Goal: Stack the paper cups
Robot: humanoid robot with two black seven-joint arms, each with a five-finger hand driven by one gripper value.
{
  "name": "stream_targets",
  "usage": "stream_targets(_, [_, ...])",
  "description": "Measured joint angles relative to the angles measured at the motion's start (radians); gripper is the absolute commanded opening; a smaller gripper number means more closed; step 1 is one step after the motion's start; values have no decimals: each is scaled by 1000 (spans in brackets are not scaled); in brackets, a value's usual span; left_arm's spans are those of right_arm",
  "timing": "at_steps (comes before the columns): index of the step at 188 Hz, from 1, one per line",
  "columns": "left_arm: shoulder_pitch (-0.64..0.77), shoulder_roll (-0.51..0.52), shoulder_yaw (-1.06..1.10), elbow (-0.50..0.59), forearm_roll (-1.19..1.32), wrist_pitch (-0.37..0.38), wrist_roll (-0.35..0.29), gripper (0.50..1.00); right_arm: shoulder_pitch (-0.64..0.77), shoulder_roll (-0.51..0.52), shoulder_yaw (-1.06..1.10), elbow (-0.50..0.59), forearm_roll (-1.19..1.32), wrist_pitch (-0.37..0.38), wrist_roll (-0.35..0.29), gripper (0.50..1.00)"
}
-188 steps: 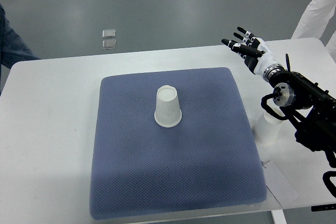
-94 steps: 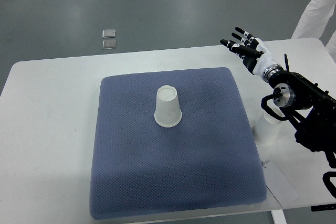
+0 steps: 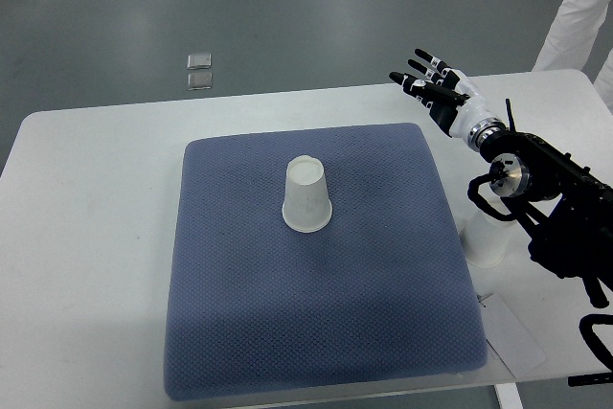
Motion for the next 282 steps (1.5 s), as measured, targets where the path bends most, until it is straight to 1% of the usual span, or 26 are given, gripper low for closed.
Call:
stream_targets(80, [0,0,0,0,0,0,0,1000,0,6,1,0,2,7,0,924])
stream_targets(94, [0,0,0,0,0,0,0,1000,-5,5,-3,5,5,31,1,924])
stream_targets(123, [0,0,0,0,0,0,0,1000,-9,-22,-18,32,2,104,1,921])
stream_targets(140, [0,0,0,0,0,0,0,1000,0,-65,-48,71,-15,122,1,921])
stream_targets(162, [0,0,0,0,0,0,0,1000,43,-136,-157,126,-65,126,1,921])
stream_targets(176, [0,0,0,0,0,0,0,1000,72,-184,-238,149,-129,127,1,921])
stream_targets(195, [0,0,0,0,0,0,0,1000,114,-257,-356,198,-275,141,1,921])
stream_targets(212, [0,0,0,0,0,0,0,1000,160,-330,-469,255,-417,166,8,921])
stream_targets(234, [0,0,0,0,0,0,0,1000,232,-412,-586,315,-539,201,23,921])
stream_targets(282, [0,0,0,0,0,0,0,1000,398,-541,-733,418,-632,297,30,921])
